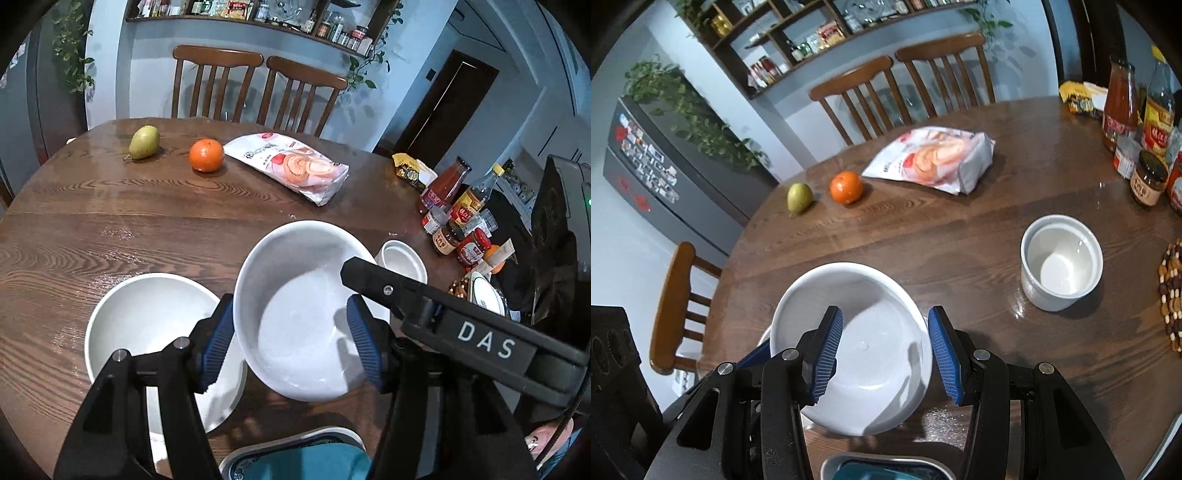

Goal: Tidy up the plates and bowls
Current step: 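Carry the medium bowl with both grippers over the large white bowl, then lower the medium bowl into the large white bowl with both grippers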

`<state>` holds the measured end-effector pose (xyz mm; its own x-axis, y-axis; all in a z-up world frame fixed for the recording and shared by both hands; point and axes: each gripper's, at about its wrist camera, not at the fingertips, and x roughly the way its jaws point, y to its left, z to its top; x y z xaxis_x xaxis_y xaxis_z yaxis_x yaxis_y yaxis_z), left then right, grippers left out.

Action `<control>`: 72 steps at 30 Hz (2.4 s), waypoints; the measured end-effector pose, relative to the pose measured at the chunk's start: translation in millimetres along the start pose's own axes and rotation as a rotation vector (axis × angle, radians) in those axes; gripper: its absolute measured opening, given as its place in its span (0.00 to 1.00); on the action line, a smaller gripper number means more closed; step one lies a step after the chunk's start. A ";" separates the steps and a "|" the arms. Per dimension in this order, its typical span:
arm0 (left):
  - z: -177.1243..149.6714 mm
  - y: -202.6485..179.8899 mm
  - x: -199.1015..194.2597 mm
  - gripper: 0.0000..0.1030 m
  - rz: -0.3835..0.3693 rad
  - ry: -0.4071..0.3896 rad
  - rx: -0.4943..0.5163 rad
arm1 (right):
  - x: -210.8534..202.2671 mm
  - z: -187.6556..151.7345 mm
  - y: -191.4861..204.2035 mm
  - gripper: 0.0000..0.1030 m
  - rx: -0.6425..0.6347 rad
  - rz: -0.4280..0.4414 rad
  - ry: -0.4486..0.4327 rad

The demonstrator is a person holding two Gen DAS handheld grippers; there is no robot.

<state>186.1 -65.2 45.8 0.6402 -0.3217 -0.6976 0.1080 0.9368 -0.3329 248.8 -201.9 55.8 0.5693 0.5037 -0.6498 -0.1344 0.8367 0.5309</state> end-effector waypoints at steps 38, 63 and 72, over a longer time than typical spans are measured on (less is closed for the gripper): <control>-19.6 31.8 -49.2 0.57 0.199 -0.135 0.013 | 7.5 -23.7 56.7 0.53 -0.126 0.199 -0.081; -26.9 66.6 -25.2 0.57 0.239 -0.019 0.010 | 52.0 -39.5 71.2 0.53 -0.152 0.174 0.016; -28.0 77.9 -9.8 0.57 0.230 0.069 0.003 | 68.2 -43.9 72.3 0.53 -0.163 0.142 0.063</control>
<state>167.0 7.1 8.9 0.5944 -0.1083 -0.7969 -0.0324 0.9869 -0.1582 242.3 -97.6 26.0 0.4845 0.6267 -0.6103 -0.3412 0.7778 0.5278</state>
